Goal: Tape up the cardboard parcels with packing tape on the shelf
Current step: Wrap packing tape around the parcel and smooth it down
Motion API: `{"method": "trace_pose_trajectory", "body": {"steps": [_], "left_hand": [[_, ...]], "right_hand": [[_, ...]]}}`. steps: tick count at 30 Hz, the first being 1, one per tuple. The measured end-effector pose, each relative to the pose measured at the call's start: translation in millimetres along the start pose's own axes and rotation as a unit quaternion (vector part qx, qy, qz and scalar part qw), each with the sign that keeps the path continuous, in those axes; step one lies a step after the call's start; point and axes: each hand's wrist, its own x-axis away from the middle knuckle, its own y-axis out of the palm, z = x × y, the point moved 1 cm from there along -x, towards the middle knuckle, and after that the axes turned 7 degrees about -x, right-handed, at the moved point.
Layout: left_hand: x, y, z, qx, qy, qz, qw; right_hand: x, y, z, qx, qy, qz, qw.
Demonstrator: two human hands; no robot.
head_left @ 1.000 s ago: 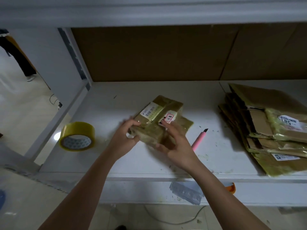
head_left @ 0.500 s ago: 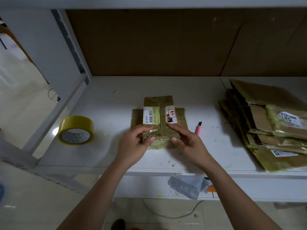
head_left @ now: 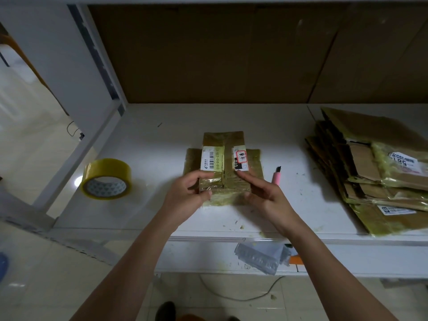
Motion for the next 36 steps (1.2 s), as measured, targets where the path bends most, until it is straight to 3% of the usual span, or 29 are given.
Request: {"method": "trace_pose_trajectory", "body": {"steps": [8, 17, 25, 36], "left_hand": [[3, 5, -4, 0.009, -0.008, 0.022, 1.000], [8, 4, -5, 0.017, 0.038, 0.023, 0.999], [0, 0, -9, 0.040, 0.001, 0.018, 0.999], [3, 4, -13, 0.057, 0.038, 0.023, 0.997]], "right_hand": [[1, 2, -4, 0.007, -0.011, 0.022, 1.000], [4, 7, -2, 0.018, -0.031, 0.027, 0.999], [3, 6, 3, 0.020, -0.036, 0.030, 0.999], [3, 6, 5, 0.027, -0.043, 0.045, 0.998]]}}
